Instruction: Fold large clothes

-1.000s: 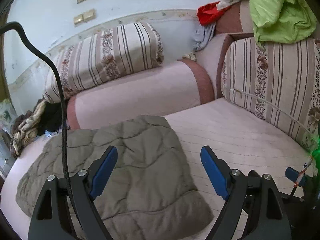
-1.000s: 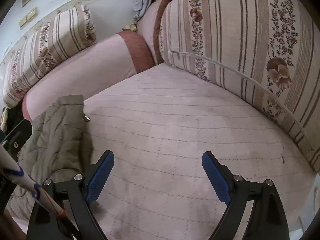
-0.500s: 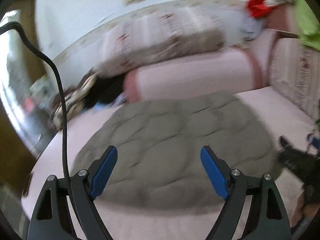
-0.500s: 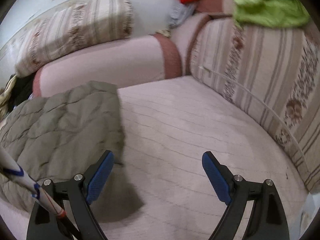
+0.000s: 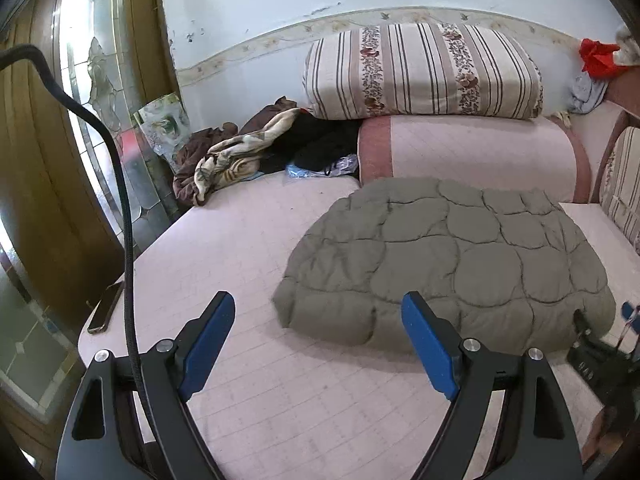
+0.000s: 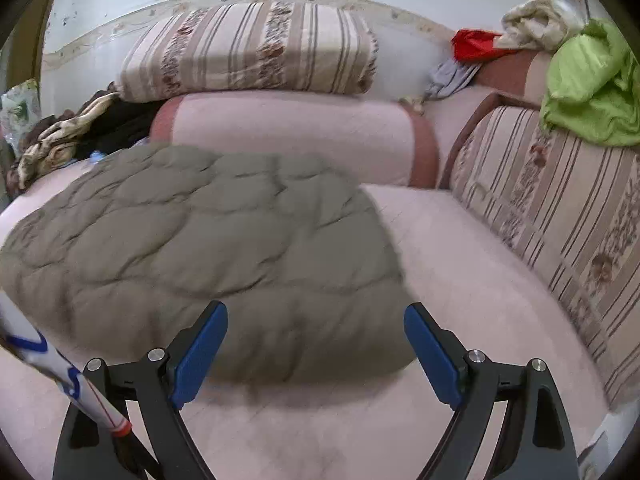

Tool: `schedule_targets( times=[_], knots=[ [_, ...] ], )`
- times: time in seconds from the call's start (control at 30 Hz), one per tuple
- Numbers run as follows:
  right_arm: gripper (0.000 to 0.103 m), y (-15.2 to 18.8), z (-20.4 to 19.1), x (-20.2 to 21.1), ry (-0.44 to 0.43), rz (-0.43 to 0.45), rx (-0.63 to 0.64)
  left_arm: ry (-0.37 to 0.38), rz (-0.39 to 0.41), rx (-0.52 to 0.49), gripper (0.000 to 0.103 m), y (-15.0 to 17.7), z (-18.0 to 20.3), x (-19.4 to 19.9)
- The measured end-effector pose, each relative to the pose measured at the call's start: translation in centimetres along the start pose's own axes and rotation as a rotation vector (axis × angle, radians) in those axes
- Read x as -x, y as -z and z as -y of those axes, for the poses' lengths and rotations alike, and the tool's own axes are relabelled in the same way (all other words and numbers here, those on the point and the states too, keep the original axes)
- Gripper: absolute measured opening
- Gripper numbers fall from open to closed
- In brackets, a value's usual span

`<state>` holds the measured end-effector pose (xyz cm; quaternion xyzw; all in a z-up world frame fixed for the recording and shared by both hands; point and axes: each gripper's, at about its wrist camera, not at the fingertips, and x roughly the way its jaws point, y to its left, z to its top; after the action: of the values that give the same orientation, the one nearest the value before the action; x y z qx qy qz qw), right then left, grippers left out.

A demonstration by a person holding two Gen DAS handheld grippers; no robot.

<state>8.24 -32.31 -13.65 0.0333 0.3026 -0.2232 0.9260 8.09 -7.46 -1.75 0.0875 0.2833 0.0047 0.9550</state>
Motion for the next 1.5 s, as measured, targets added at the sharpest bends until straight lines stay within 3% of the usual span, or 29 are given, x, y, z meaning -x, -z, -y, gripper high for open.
schedule_targets(
  times=[0.2,0.47,0.83,1.5],
  knots=[
    [0.093,1.5,-2.4,2.8,-0.024,-0.034,0.003,0.018,0.024,0.018,0.086,0.7,-2.5,1.8],
    [0.093,3.3,-2.7,7.1,-0.053,-0.089,-0.047,0.049,0.043,0.052,0.086,1.4,-4.1,3.2],
    [0.093,3.4,-5.0,10.2,-0.017,-0.103,0.026,0.104,0.025,0.083,0.086,2.6,-5.2,4.3],
    [0.094,3.1,-7.0,10.7,-0.008,-0.120,0.078,0.127,-0.058,0.103,0.086,3.9,-5.1,2.5]
  ],
)
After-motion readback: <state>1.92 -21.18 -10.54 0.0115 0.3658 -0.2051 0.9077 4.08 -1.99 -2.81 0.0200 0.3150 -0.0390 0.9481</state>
